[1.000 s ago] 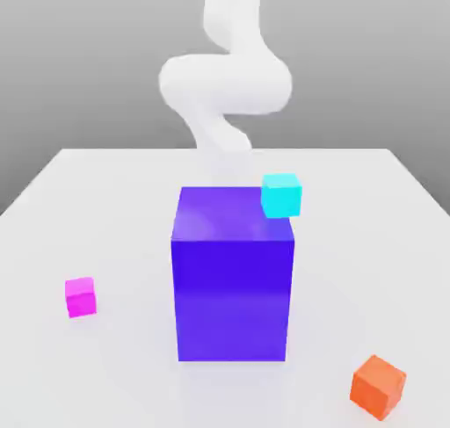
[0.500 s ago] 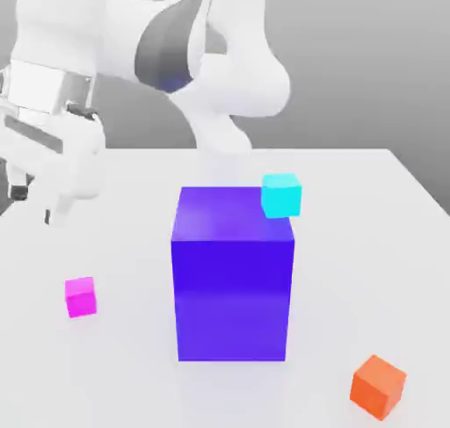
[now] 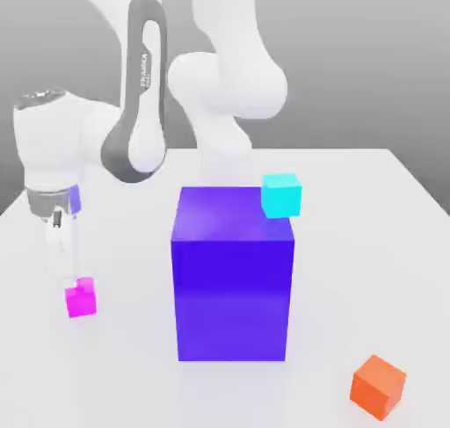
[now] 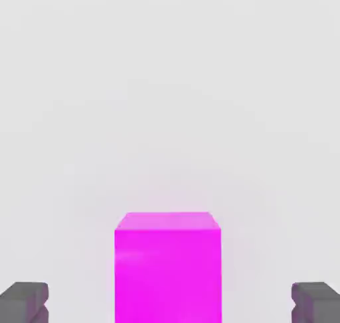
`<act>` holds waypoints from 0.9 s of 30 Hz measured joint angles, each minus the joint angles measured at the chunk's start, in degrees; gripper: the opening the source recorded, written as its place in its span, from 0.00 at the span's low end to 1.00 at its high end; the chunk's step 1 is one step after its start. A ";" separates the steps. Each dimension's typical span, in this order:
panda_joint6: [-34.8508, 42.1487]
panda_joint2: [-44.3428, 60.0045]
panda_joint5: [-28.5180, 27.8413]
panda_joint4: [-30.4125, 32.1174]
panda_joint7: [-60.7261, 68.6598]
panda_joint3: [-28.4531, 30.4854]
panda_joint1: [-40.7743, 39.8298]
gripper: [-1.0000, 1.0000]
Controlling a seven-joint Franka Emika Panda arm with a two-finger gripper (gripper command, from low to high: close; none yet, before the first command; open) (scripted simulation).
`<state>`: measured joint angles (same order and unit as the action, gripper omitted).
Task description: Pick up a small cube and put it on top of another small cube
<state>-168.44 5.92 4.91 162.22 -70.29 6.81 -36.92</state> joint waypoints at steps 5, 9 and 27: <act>-5.94 7.41 3.72 -1.36 2.78 -4.15 -3.25 0.50; -8.20 10.22 3.57 -1.76 2.87 -5.15 -4.34 0.00; 5.90 -2.75 -1.44 -3.01 -0.49 -2.93 -2.20 0.00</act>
<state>-162.54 3.16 3.46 159.21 -70.78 3.88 -39.12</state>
